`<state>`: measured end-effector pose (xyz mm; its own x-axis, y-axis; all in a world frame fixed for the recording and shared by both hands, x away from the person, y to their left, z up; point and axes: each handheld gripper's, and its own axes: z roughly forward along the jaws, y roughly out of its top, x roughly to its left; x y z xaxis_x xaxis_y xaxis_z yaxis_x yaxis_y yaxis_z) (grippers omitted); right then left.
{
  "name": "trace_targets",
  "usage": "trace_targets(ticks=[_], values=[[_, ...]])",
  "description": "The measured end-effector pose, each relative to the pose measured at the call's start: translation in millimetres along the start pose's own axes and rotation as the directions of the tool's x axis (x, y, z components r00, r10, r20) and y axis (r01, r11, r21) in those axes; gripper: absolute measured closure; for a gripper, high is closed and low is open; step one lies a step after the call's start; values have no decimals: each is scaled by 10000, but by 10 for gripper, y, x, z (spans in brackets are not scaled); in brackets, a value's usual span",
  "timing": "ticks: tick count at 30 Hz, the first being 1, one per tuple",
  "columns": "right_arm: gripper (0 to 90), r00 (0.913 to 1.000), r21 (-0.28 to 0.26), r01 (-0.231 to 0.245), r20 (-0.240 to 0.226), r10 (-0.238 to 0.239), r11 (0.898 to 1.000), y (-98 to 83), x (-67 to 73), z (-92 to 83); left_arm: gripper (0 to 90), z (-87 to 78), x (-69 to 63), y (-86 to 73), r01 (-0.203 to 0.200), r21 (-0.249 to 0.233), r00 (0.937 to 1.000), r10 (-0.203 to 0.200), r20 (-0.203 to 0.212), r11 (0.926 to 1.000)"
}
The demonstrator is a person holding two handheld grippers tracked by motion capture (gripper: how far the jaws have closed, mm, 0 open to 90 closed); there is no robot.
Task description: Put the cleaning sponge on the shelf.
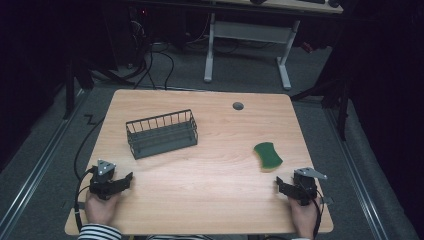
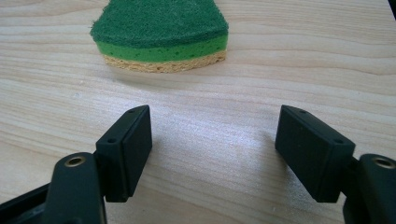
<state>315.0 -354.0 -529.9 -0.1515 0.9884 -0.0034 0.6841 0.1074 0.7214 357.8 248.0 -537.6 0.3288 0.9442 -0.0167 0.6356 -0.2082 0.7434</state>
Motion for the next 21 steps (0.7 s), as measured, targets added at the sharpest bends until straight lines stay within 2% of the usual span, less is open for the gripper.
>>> trace_targets(ticks=[17,21], values=[[265,10000,-9,-12,-34,12,10000,-1,-3,-1,305,-7,20,-1,12,-32,10000,-12,78,10000],[317,9998,-50,-60,204,61,10000,-5,7,-4,353,-19,39,-6,123,-87,9999,-122,81,9999]])
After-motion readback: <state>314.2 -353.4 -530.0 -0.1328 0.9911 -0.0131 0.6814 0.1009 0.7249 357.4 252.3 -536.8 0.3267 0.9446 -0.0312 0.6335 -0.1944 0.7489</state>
